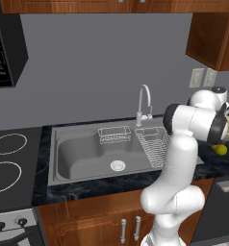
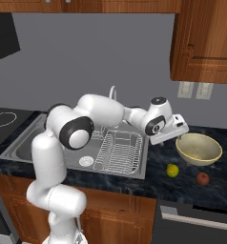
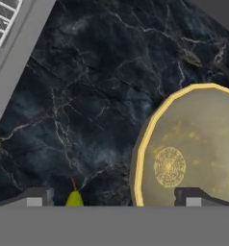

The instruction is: Remove the apple and pear from the sink. Then move the bowl and cup from the counter to the sink for washing.

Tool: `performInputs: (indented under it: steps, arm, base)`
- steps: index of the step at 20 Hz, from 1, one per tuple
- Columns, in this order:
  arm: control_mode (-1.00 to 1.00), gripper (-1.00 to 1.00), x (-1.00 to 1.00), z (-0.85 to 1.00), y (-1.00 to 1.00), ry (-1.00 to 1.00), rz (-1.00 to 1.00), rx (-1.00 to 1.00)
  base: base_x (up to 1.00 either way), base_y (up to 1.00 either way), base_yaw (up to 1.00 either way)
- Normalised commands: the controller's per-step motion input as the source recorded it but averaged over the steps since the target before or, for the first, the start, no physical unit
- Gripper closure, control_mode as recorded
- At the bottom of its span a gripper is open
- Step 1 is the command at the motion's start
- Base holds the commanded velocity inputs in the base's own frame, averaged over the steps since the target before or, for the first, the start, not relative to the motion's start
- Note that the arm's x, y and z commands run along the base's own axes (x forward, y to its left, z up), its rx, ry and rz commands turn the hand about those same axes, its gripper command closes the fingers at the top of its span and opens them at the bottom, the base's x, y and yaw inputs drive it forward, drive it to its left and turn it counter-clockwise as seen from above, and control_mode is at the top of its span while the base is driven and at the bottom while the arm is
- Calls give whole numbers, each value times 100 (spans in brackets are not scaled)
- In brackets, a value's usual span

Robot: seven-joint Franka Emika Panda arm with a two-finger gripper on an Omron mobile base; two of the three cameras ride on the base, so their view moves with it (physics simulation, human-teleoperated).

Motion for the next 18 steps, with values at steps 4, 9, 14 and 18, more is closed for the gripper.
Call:
performInputs:
  steps: [4,9,14,18]
  arm:
    - [-100,-100,11,-20,-9,0,-4,0]
    - [-100,-100,12,-18,-10,0,-3,0]
    - [-100,-100,14,-13,-12,0,-3,0]
    - [-100,-100,15,-11,-12,0,-4,0]
  base:
    - [0,0,0]
    - [0,0,0]
    - [0,0,0]
    - [0,0,0]
